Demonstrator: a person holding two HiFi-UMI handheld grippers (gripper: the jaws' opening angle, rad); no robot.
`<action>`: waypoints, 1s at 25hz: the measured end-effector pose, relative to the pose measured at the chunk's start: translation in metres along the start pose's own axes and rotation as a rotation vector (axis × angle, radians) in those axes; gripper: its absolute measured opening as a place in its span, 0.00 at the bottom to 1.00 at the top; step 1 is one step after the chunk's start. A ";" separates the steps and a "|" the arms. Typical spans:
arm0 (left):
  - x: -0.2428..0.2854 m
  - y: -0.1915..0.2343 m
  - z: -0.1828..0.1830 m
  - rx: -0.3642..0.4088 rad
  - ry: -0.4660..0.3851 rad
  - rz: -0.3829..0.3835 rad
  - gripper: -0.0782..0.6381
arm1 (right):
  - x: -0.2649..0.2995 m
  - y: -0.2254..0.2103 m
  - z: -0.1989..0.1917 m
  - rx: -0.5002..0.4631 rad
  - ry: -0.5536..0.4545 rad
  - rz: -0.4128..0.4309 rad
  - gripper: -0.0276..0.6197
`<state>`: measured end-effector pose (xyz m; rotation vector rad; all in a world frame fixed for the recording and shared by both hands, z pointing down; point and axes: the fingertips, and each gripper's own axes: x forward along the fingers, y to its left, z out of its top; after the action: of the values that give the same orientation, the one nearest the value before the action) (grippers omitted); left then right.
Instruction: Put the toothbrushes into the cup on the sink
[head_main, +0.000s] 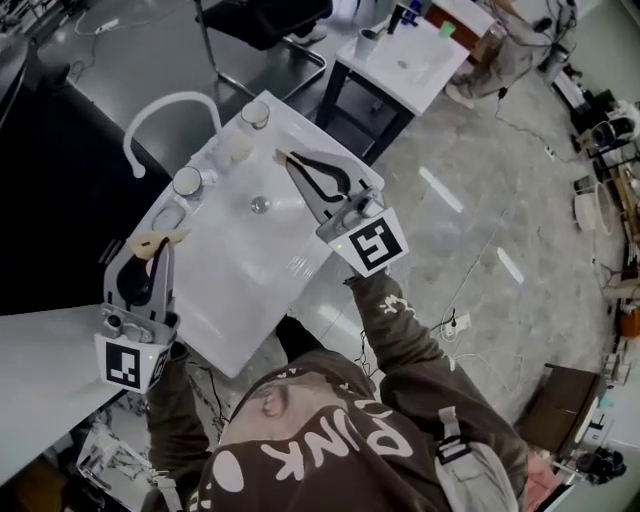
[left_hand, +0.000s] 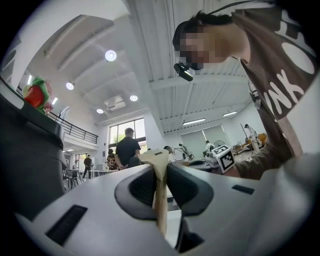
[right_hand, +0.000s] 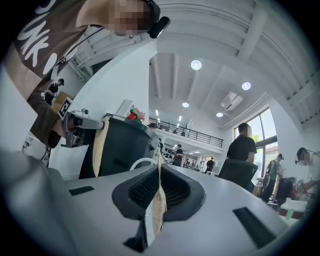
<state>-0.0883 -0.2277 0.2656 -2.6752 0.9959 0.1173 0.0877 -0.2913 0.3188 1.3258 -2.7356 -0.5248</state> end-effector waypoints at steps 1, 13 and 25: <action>0.008 0.005 -0.006 -0.001 0.007 0.004 0.19 | 0.012 -0.012 -0.008 0.001 -0.005 0.002 0.07; 0.053 0.042 -0.054 -0.013 0.072 0.044 0.19 | 0.125 -0.071 -0.098 -0.005 -0.003 0.058 0.07; 0.064 0.064 -0.067 -0.021 0.117 0.077 0.19 | 0.175 -0.081 -0.189 0.093 0.062 0.070 0.07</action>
<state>-0.0829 -0.3337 0.3032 -2.6898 1.1393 -0.0128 0.0757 -0.5252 0.4537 1.2377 -2.7749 -0.3492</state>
